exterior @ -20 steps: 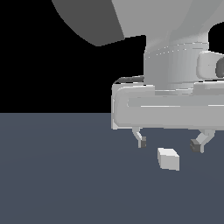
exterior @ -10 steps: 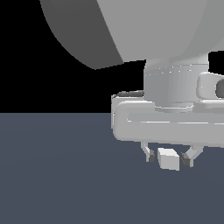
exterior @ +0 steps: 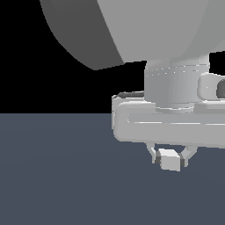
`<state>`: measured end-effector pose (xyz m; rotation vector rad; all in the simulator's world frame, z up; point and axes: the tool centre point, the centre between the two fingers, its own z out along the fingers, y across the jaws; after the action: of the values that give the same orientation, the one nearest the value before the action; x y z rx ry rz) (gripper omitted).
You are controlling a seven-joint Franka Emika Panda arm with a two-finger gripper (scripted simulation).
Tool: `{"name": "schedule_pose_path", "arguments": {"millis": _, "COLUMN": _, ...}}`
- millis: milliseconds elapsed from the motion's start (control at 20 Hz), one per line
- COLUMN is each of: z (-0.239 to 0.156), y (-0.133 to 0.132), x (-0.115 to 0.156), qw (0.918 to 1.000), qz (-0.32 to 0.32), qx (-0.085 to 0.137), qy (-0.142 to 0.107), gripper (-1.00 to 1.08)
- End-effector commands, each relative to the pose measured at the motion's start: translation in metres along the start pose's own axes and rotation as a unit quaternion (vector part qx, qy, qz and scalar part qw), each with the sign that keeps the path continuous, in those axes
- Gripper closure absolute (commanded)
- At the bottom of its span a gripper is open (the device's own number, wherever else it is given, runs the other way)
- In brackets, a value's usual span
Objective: Plug the charger into the wall socket.
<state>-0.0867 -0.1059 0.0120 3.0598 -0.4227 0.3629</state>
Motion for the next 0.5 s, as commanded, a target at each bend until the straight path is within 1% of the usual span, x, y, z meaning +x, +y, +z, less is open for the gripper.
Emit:
{"name": "schedule_pose_path", "arguments": {"millis": 0, "z": 0.000, "y": 0.000, "x": 0.000, "qw": 1.0000, "qz": 0.000, "qx": 0.000, "qy": 0.000, "gripper": 1.08}}
{"name": "schedule_pose_path", "arguments": {"millis": 200, "z": -0.004, "y": -0.002, "x": 0.004, "qw": 0.9999, "qz": -0.013, "qx": 0.003, "qy": 0.000, "gripper": 1.08}}
{"name": "schedule_pose_path", "arguments": {"millis": 450, "z": -0.016, "y": -0.008, "x": 0.015, "qw": 0.9987, "qz": -0.051, "qx": 0.011, "qy": 0.001, "gripper": 1.08}}
